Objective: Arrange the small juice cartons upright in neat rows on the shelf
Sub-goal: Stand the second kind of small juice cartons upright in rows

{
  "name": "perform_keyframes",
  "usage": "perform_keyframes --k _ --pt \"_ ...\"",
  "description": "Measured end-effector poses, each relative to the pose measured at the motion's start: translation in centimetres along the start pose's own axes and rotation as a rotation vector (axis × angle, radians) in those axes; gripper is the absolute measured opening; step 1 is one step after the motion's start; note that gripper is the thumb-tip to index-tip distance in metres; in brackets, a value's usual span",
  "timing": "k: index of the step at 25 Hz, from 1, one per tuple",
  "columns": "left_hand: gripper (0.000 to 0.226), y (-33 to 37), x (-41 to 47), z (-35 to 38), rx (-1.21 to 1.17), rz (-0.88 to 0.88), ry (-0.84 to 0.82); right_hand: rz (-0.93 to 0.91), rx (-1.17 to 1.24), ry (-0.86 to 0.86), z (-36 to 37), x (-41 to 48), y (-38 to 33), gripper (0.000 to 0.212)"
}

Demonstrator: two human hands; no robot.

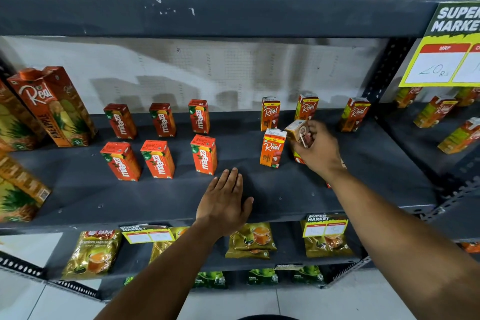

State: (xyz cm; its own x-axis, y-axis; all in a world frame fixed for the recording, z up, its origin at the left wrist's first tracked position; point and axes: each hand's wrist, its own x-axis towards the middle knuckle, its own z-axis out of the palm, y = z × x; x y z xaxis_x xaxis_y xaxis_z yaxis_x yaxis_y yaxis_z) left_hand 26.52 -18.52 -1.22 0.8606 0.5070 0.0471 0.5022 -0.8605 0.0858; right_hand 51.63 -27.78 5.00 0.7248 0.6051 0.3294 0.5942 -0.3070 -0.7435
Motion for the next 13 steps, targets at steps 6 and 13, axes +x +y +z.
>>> perform_keyframes --k 6,13 --pt "0.075 0.0 -0.1 0.0 0.003 -0.002 0.005 0.015 0.003 0.021 -0.1 -0.5 0.1 0.063" --pt "0.074 0.0 -0.2 -0.2 -0.004 -0.002 -0.009 0.124 -0.244 -0.011 0.1 0.7 -0.9 0.041"
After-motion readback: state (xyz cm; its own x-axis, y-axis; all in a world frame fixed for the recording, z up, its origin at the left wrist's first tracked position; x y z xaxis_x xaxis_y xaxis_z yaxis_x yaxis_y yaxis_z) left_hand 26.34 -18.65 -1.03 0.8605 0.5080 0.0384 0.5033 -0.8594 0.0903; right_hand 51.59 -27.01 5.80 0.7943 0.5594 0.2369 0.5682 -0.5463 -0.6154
